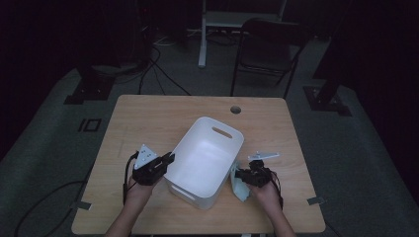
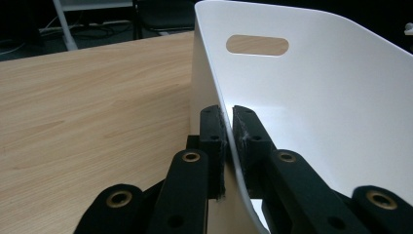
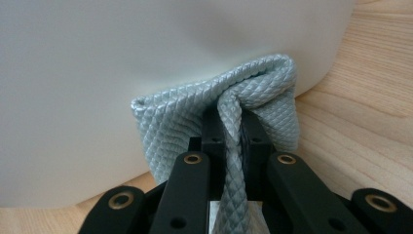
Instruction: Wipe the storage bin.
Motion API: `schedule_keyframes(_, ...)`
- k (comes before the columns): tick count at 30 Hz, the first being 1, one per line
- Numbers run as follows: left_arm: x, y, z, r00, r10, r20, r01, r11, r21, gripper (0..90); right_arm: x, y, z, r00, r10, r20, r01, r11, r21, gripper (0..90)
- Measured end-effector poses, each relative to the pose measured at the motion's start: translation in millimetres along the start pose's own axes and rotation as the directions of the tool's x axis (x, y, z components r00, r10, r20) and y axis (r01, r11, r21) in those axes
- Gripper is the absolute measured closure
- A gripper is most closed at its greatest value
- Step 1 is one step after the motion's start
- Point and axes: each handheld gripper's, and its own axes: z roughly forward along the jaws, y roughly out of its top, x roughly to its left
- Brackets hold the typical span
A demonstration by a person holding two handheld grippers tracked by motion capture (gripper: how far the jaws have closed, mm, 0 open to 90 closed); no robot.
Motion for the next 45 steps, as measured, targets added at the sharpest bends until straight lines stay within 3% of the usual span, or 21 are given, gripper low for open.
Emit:
schedule_keyframes(2, 0.1, 0.0, 0.1, 1.0000, -0.001, 0.001, 0.001, 1.0000, 0.000, 83.8, 3.0, 1.1, -3.1, 0.9999, -0.011, 0.001, 0.011, 1.000, 0.003, 84.0)
schedule_keyframes(6, -1.1, 0.0, -0.2, 1.0000, 0.005, -0.005, -0.005, 1.0000, 0.003, 83.8, 14.2, 3.0, -22.0, 0.9979, -0.034, -0.056, 0.030, 0.997, -0.070, 84.0)
schedule_keyframes(10, -4.0, 0.2, -0.5, 0.9999, 0.009, -0.008, -0.009, 0.9999, 0.009, 84.0, 30.8, 3.7, -44.6, 0.9909, -0.076, -0.111, 0.057, 0.985, -0.161, 84.0)
schedule_keyframes(12, -4.0, 0.1, -0.4, 1.0000, 0.008, -0.002, -0.008, 0.9999, 0.007, 84.0, 38.0, 3.1, -48.6, 0.9889, -0.104, -0.107, 0.083, 0.980, -0.182, 84.0)
schedule_keyframes(14, -3.5, 0.1, -0.4, 0.9999, 0.011, 0.005, -0.011, 0.9999, 0.008, 84.1, 40.5, 1.3, -46.9, 0.9896, -0.117, -0.085, 0.100, 0.978, -0.181, 83.9)
schedule_keyframes(24, -3.3, -0.2, 0.0, 0.9999, 0.011, 0.010, -0.011, 0.9999, 0.005, 83.8, 34.9, -5.9, -31.2, 0.9958, -0.074, -0.054, 0.066, 0.988, -0.137, 83.9)
schedule_keyframes(33, -3.5, -0.5, 0.0, 1.0000, 0.005, 0.007, -0.005, 1.0000, 0.002, 83.7, 25.1, -11.1, -16.2, 0.9986, -0.028, -0.046, 0.025, 0.997, -0.071, 83.8)
schedule_keyframes(45, -4.0, -0.3, 0.8, 1.0000, 0.007, -0.001, -0.007, 1.0000, 0.001, 83.4, 10.2, -17.1, 6.3, 0.9994, 0.014, -0.031, -0.014, 1.000, 0.006, 83.8)
